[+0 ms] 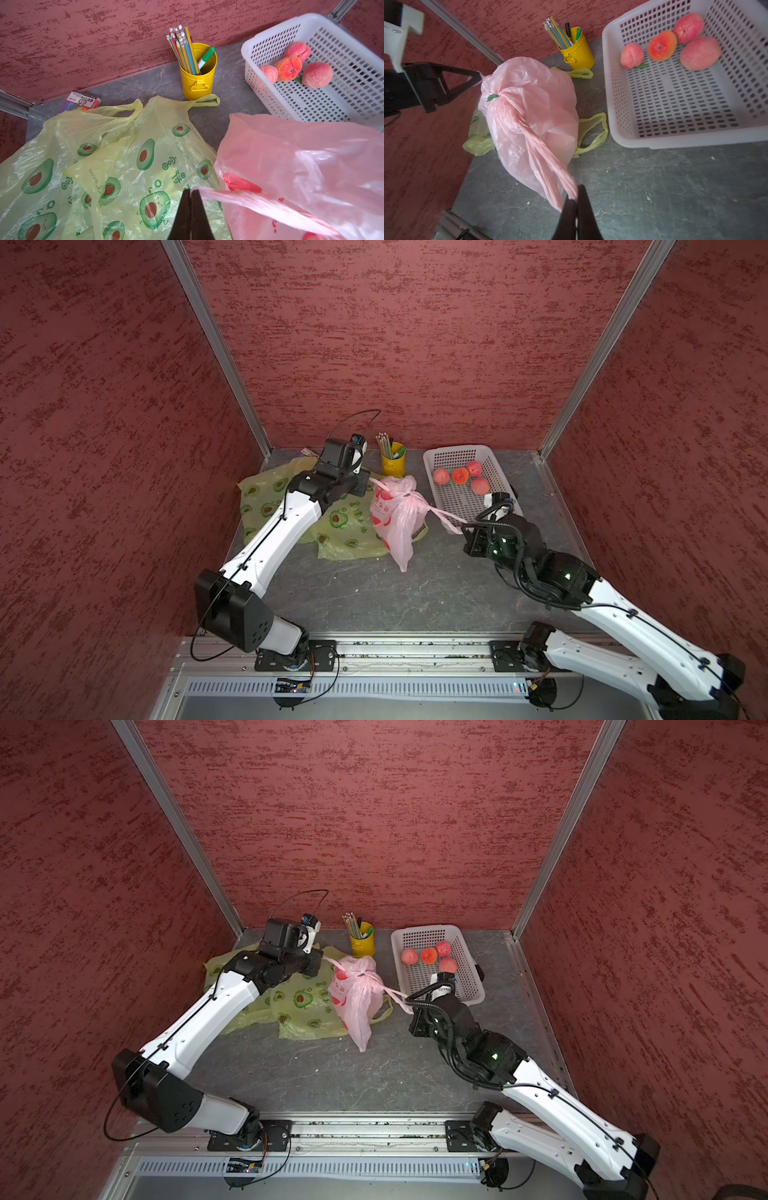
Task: Place the peach into a plastic bag & tie a knot
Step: Tie the plastic bag at the center of the board, then place the plastic bag at the center of the board.
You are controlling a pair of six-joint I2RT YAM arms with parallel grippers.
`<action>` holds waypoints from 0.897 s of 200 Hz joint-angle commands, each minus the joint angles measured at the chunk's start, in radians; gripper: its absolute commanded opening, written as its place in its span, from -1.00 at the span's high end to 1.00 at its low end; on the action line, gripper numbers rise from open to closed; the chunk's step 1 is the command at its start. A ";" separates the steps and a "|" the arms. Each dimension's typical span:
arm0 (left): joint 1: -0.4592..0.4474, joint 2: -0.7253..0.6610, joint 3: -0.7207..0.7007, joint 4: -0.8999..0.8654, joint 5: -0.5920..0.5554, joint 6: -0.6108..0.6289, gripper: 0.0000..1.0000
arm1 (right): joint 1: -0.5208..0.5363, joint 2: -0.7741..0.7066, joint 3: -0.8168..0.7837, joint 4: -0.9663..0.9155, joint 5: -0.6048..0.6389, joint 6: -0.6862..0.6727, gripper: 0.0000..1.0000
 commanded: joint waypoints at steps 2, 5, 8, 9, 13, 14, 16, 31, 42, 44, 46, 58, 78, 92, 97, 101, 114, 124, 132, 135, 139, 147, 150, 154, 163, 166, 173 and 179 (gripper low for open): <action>-0.001 0.001 0.120 0.018 0.020 -0.052 1.00 | -0.049 0.066 0.135 0.023 0.120 -0.080 1.00; 0.000 0.010 0.141 0.013 0.026 -0.054 1.00 | -0.059 0.081 0.152 0.032 0.110 -0.092 1.00; 0.001 0.020 0.161 0.007 0.031 -0.057 1.00 | -0.067 0.095 0.169 0.040 0.101 -0.104 1.00; 0.002 0.022 0.168 0.004 0.032 -0.058 1.00 | -0.071 0.101 0.173 0.043 0.097 -0.107 1.00; 0.004 0.037 0.195 -0.005 0.042 -0.060 1.00 | -0.081 0.121 0.194 0.055 0.085 -0.121 1.00; 0.005 0.041 0.205 -0.008 0.044 -0.060 1.00 | -0.084 0.125 0.198 0.057 0.082 -0.124 1.00; 0.006 0.051 0.220 -0.013 0.048 -0.061 1.00 | -0.087 0.135 0.209 0.062 0.076 -0.129 1.00; 0.024 0.112 0.319 -0.039 0.069 -0.065 1.00 | -0.110 0.195 0.261 0.104 0.033 -0.169 1.00; 0.044 0.163 0.382 -0.055 0.076 -0.072 1.00 | -0.122 0.232 0.282 0.136 -0.003 -0.192 1.00; 0.048 0.172 0.395 -0.057 0.081 -0.073 1.00 | -0.124 0.238 0.286 0.140 -0.008 -0.196 1.00; 0.055 0.180 0.404 -0.058 0.084 -0.075 1.00 | -0.127 0.246 0.289 0.142 -0.014 -0.199 1.00; 0.095 0.231 0.462 -0.069 0.117 -0.094 1.00 | -0.149 0.296 0.318 0.154 -0.041 -0.214 1.00; 0.171 0.300 0.560 -0.109 0.131 -0.121 1.00 | -0.212 0.391 0.352 0.207 -0.169 -0.227 1.00; 0.243 0.320 0.602 -0.116 0.159 -0.152 1.00 | -0.236 0.473 0.395 0.243 -0.245 -0.238 1.00; 0.272 0.327 0.616 -0.116 0.173 -0.162 1.00 | -0.237 0.504 0.421 0.249 -0.259 -0.243 1.00; 0.293 0.333 0.629 -0.117 0.189 -0.170 1.00 | -0.238 0.532 0.443 0.253 -0.268 -0.246 1.00; 0.348 0.356 0.677 -0.127 0.215 -0.184 1.00 | -0.240 0.624 0.512 0.277 -0.293 -0.253 1.00; 0.373 0.379 0.714 -0.129 0.219 -0.184 1.00 | -0.241 0.683 0.573 0.298 -0.313 -0.253 1.00; 0.390 0.405 0.745 -0.131 0.222 -0.188 1.00 | -0.241 0.744 0.635 0.309 -0.332 -0.250 1.00; 0.395 0.418 0.758 -0.135 0.223 -0.191 1.00 | -0.241 0.764 0.660 0.310 -0.338 -0.249 1.00; 0.405 0.435 0.777 -0.139 0.225 -0.197 1.00 | -0.241 0.796 0.694 0.308 -0.350 -0.246 1.00; 0.421 0.475 0.816 -0.156 0.235 -0.212 1.00 | -0.242 0.862 0.771 0.297 -0.366 -0.240 1.00; 0.427 0.490 0.831 -0.162 0.240 -0.219 0.99 | -0.242 0.888 0.800 0.292 -0.375 -0.238 1.00; 0.435 0.511 0.850 -0.171 0.244 -0.229 0.93 | -0.242 0.923 0.839 0.285 -0.384 -0.235 1.00; 0.452 0.555 0.887 -0.189 0.256 -0.250 0.77 | -0.242 1.001 0.931 0.267 -0.407 -0.225 1.00; 0.458 0.570 0.898 -0.194 0.261 -0.257 0.72 | -0.242 1.029 0.962 0.257 -0.416 -0.221 1.00; 0.473 0.599 0.919 -0.202 0.271 -0.275 0.44 | -0.242 1.092 1.033 0.236 -0.431 -0.214 1.00; 0.482 0.618 0.932 -0.210 0.279 -0.291 0.01 | -0.241 1.144 1.100 0.214 -0.441 -0.212 1.00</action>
